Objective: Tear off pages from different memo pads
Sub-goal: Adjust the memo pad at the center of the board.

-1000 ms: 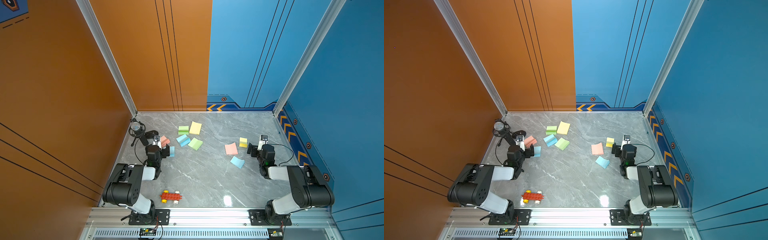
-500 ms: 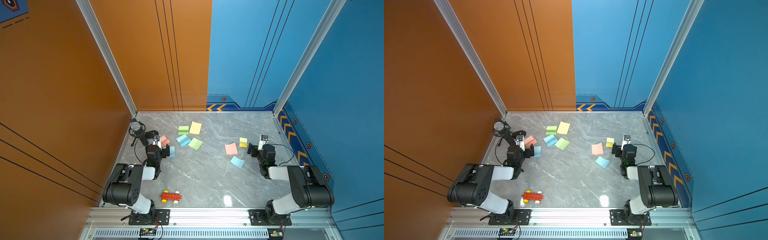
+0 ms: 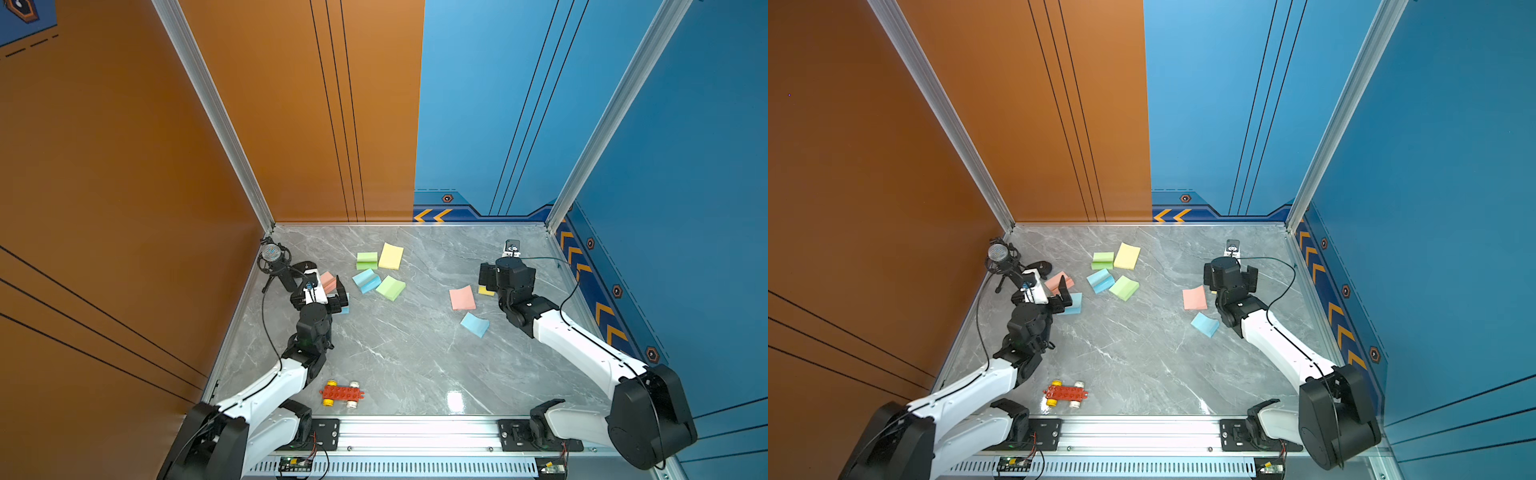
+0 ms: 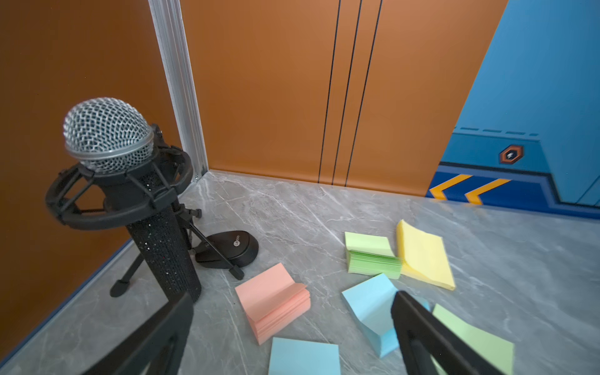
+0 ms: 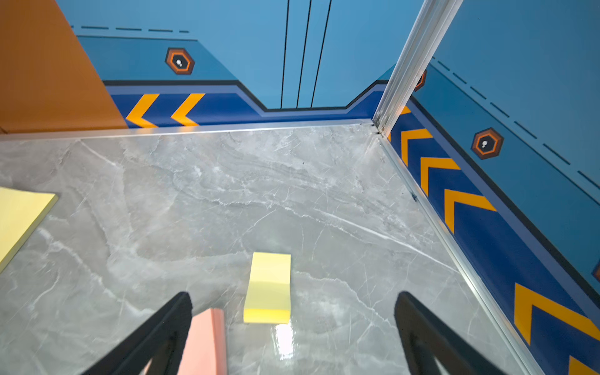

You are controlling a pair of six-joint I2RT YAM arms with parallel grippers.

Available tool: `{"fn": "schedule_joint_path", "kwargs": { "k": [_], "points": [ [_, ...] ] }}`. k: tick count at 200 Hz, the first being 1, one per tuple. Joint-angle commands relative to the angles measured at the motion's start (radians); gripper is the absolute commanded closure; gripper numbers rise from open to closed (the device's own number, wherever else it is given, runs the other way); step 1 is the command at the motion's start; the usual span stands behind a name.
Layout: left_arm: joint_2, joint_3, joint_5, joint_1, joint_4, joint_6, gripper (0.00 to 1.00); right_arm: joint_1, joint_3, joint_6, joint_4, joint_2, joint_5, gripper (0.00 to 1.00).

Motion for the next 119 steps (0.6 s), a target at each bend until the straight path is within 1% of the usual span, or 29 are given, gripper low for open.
{"fn": "schedule_joint_path", "kwargs": {
  "k": [1, 6, 13, 33, 47, 60, 69, 77, 92, 104, 119],
  "points": [
    [-0.106, 0.023, 0.267, 0.046, -0.294, -0.291, 0.02, 0.044, 0.031, 0.152, -0.371, 0.001, -0.023, 0.00],
    [-0.115, 0.036, 0.330, 0.049, -0.322, -0.304, 0.02, 0.057, 0.030, 0.168, -0.385, 0.003, -0.039, 0.00],
    [-0.122, 0.048, 0.388, 0.044, -0.354, -0.327, 0.01, 0.069, 0.029, 0.185, -0.397, 0.007, -0.066, 0.00],
    [-0.101, 0.060, 0.437, -0.019, -0.369, -0.407, 0.01, 0.072, 0.027, 0.221, -0.398, 0.045, -0.187, 0.00],
    [-0.043, 0.092, 0.517, -0.029, -0.372, -0.438, 0.01, 0.072, 0.045, 0.184, -0.378, 0.096, -0.286, 0.01],
    [0.020, 0.122, 0.567, -0.049, -0.371, -0.435, 0.01, 0.069, 0.067, 0.153, -0.360, 0.155, -0.339, 0.02],
    [0.060, 0.135, 0.580, -0.072, -0.372, -0.431, 0.01, 0.056, 0.076, 0.139, -0.339, 0.193, -0.387, 0.02],
    [0.095, 0.146, 0.590, -0.097, -0.372, -0.414, 0.02, 0.033, 0.088, 0.129, -0.319, 0.233, -0.456, 0.02],
    [0.140, 0.154, 0.599, -0.140, -0.372, -0.361, 0.01, -0.008, 0.114, 0.123, -0.281, 0.309, -0.568, 0.05],
    [0.155, 0.153, 0.573, -0.172, -0.371, -0.327, 0.02, -0.027, 0.139, 0.119, -0.265, 0.359, -0.598, 0.05],
    [0.157, 0.149, 0.516, -0.201, -0.373, -0.315, 0.02, -0.035, 0.174, 0.107, -0.263, 0.411, -0.592, 0.05]
  ]
}}
